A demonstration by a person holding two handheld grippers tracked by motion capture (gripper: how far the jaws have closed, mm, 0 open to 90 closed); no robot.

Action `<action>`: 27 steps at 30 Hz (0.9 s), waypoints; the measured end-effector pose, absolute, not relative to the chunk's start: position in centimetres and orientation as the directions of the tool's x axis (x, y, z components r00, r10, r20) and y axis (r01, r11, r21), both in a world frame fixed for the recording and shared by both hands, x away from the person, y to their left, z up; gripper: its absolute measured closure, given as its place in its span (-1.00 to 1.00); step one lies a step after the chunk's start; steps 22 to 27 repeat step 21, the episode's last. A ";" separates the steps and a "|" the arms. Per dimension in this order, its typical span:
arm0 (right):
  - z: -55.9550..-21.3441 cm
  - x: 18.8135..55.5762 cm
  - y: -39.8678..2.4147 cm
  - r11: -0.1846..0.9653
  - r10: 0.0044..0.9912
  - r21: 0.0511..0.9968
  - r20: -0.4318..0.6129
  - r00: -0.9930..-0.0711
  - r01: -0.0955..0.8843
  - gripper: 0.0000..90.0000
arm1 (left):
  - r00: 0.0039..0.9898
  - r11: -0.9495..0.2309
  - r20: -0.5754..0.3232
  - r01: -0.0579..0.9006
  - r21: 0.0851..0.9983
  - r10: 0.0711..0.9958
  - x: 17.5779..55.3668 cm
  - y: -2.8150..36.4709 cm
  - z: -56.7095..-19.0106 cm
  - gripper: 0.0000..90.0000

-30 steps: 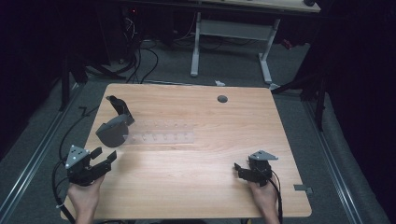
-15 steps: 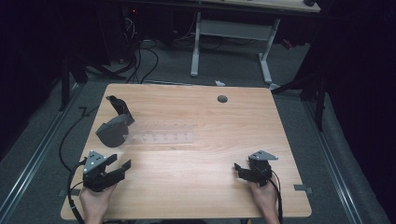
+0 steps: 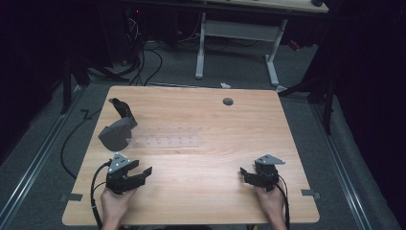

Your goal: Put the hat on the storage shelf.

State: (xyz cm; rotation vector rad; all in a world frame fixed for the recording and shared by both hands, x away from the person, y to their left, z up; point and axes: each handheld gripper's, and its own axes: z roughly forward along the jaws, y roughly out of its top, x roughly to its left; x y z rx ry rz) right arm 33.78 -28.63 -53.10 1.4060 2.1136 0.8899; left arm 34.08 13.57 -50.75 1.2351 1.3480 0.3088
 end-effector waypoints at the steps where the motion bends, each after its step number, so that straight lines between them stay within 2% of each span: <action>1: -53.1 33.8 -28.6 0.271 0.925 0.721 -0.013 -0.379 0.637 -0.32 | 0.292 0.385 -0.556 0.477 0.790 0.779 34.3 13.2 -51.1 -0.17; 6: -53.1 33.8 -28.6 0.272 0.925 0.722 -0.014 -0.380 0.636 -0.32 | 0.302 0.346 -0.534 0.500 0.794 0.790 34.6 12.2 -51.8 -0.19; 14: -53.1 33.8 -28.6 0.272 0.925 0.722 -0.014 -0.380 0.637 -0.32 | 0.299 0.205 -0.388 0.497 0.843 0.872 35.1 10.6 -54.3 -0.21; 17: -53.1 33.8 -28.6 0.271 0.925 0.722 -0.013 -0.379 0.637 -0.32 | 0.308 0.229 -0.398 0.464 0.856 0.864 34.8 10.5 -54.6 -0.23; 27: -53.1 33.8 -28.6 0.272 0.925 0.722 -0.014 -0.380 0.636 -0.32 | 0.305 0.229 -0.397 0.464 0.856 0.866 34.8 10.5 -54.6 -0.23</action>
